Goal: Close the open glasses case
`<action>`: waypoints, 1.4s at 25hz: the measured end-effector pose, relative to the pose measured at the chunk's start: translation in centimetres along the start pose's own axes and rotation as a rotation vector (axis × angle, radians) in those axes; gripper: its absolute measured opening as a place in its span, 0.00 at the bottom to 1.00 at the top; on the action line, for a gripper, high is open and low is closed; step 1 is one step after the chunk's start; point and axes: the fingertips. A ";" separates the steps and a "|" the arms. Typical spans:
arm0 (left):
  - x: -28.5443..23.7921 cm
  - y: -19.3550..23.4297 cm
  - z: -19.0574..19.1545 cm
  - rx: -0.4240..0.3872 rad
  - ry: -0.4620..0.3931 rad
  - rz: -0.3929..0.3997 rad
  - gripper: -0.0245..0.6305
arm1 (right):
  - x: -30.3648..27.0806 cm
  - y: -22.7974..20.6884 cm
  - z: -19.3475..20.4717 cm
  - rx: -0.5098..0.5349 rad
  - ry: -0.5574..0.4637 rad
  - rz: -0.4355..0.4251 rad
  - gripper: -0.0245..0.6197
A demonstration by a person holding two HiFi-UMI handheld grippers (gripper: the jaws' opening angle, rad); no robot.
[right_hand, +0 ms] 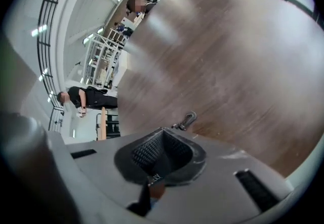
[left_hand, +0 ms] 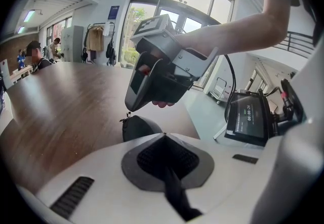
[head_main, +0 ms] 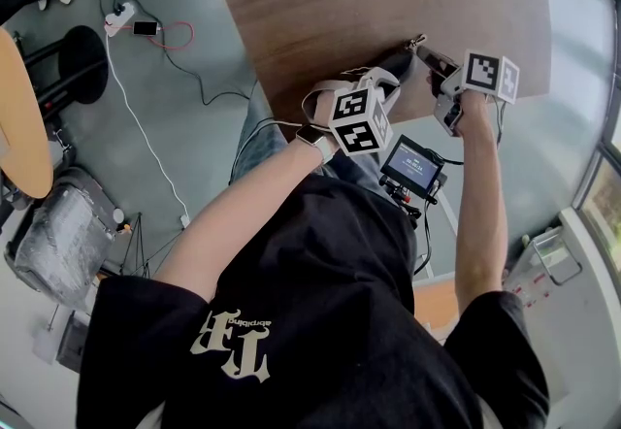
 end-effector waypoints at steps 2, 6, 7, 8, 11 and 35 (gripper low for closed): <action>0.0 0.1 0.1 -0.002 0.002 -0.003 0.05 | -0.4 0.9 -0.5 -0.024 0.007 -0.073 0.02; 0.0 -0.7 0.0 -0.009 0.001 -0.010 0.05 | -1.3 1.7 -0.6 -0.014 0.065 -0.121 0.13; 0.0 -0.9 0.0 -0.010 0.001 -0.011 0.05 | -1.6 1.8 -0.6 -0.017 0.086 -0.130 0.15; 0.1 -1.0 -0.1 -0.011 0.001 -0.011 0.05 | -1.9 1.7 -0.6 -0.023 0.107 -0.138 0.15; 0.0 -0.9 0.0 -0.011 0.000 -0.011 0.05 | -2.9 1.2 -0.9 -0.049 0.160 -0.193 0.15; 0.0 -0.8 0.3 0.020 0.001 0.009 0.05 | -2.6 1.2 -0.5 0.058 0.168 -0.134 0.01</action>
Point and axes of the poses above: the fingertips, and each gripper's own axes: x backward along the fingers, y to its left, z out of its underside
